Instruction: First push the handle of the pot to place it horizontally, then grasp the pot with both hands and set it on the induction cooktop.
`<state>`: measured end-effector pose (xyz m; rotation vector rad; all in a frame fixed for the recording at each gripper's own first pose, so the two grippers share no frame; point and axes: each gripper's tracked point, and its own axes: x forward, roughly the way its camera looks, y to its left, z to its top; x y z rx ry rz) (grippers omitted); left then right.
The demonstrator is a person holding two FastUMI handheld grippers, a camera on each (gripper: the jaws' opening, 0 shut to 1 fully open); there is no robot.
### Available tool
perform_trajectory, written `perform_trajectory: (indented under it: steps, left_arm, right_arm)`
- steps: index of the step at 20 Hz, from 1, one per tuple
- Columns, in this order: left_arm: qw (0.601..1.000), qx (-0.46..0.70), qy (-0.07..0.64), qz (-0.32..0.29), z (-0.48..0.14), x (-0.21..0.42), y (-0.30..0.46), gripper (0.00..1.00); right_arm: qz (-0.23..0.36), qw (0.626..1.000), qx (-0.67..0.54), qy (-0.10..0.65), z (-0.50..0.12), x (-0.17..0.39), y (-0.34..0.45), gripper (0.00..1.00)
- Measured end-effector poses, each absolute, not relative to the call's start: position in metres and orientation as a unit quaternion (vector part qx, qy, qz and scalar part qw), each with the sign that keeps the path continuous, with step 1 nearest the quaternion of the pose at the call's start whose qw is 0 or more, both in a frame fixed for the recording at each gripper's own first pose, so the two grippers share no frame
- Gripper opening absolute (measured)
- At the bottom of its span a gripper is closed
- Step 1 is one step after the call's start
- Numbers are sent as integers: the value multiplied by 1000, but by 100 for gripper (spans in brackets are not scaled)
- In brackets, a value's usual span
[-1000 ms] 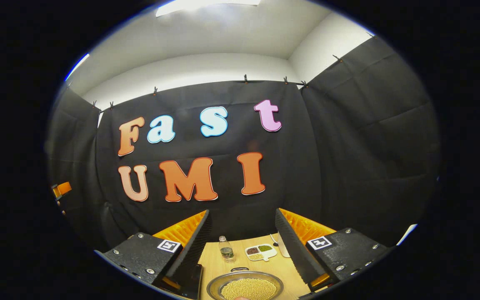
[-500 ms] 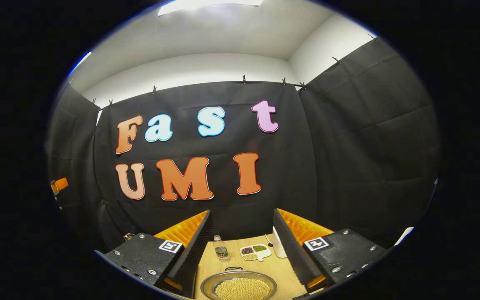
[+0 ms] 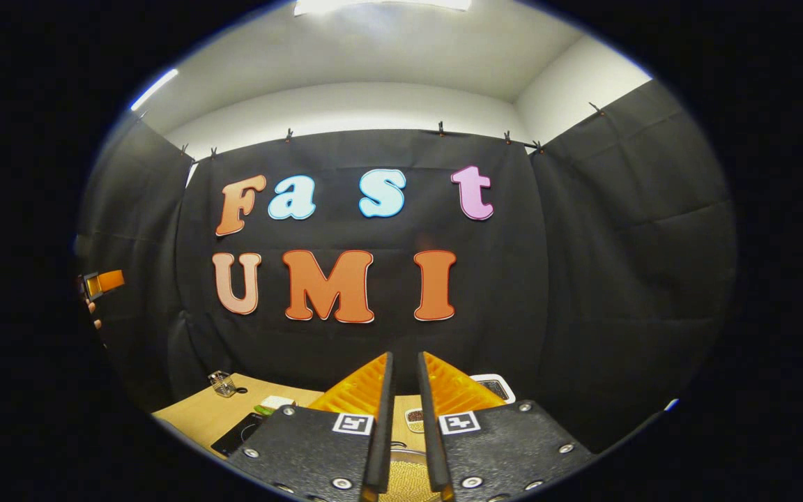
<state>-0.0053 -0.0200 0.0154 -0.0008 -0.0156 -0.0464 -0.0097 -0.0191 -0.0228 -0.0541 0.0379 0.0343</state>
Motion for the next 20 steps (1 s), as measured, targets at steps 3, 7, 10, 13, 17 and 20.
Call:
perform_trajectory:
  steps: [3,7,10,13,17,20]
  left_arm:
    - [1000,-2,-5,-23,14,-4,-18,97]
    - [1000,-4,-7,-22,14,-3,-15,98]
    - [1000,-5,-2,-20,9,-2,-12,97]
    - [1000,-7,6,-15,3,2,-9,97]
    - [1000,-5,10,-8,0,4,-6,98]
    - [1000,-5,16,-10,-3,5,-11,97]
  right_arm:
    - [10,999,-41,20,-28,-10,-18,2]
    - [27,997,-56,37,-49,-14,-4,0]
    - [42,996,-53,51,-66,-22,6,0]
    - [42,996,-47,60,-85,-25,6,0]
    - [37,996,-43,75,-114,-34,5,0]
    - [39,994,-45,96,-144,-44,5,0]
